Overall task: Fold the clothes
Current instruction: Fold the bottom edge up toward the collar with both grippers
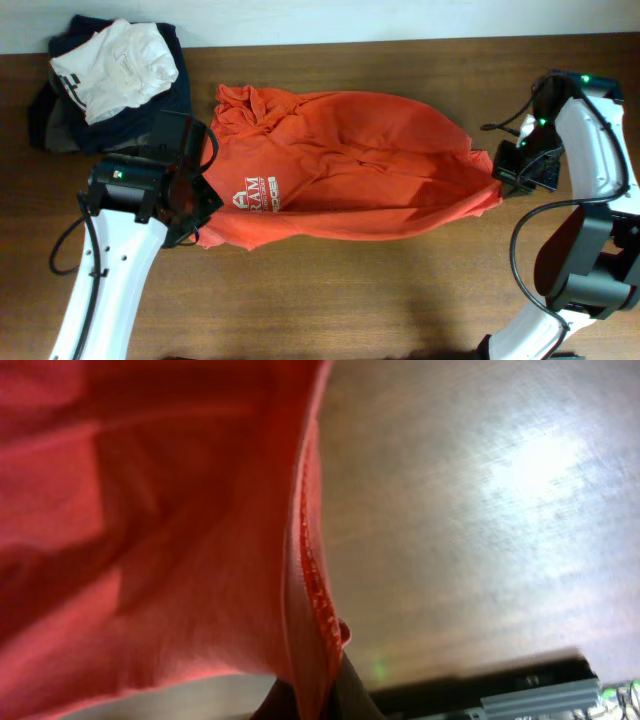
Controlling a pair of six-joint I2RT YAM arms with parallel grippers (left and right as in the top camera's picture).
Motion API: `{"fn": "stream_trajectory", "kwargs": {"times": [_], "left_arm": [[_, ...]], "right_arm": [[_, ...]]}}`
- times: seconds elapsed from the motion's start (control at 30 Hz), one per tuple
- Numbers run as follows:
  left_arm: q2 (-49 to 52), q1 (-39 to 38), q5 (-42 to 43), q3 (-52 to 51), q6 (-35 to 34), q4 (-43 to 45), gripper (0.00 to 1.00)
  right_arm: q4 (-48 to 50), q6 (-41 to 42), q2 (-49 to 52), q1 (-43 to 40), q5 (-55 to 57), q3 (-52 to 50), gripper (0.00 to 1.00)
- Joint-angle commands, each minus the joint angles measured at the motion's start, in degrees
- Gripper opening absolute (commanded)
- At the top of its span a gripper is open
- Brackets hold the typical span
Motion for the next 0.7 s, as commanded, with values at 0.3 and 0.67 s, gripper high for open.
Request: {"fn": "stream_trajectory", "kwargs": {"times": [0.3, 0.67], "left_arm": [[26.6, 0.3, -16.3, 0.8, 0.9, 26.7, 0.01], [28.7, 0.3, -5.4, 4.1, 23.5, 45.2, 0.99]], "right_arm": [[21.1, -0.3, 0.4, 1.7, -0.7, 0.7, 0.04], [15.1, -0.4, 5.7, 1.6, -0.4, 12.8, 0.99]]}}
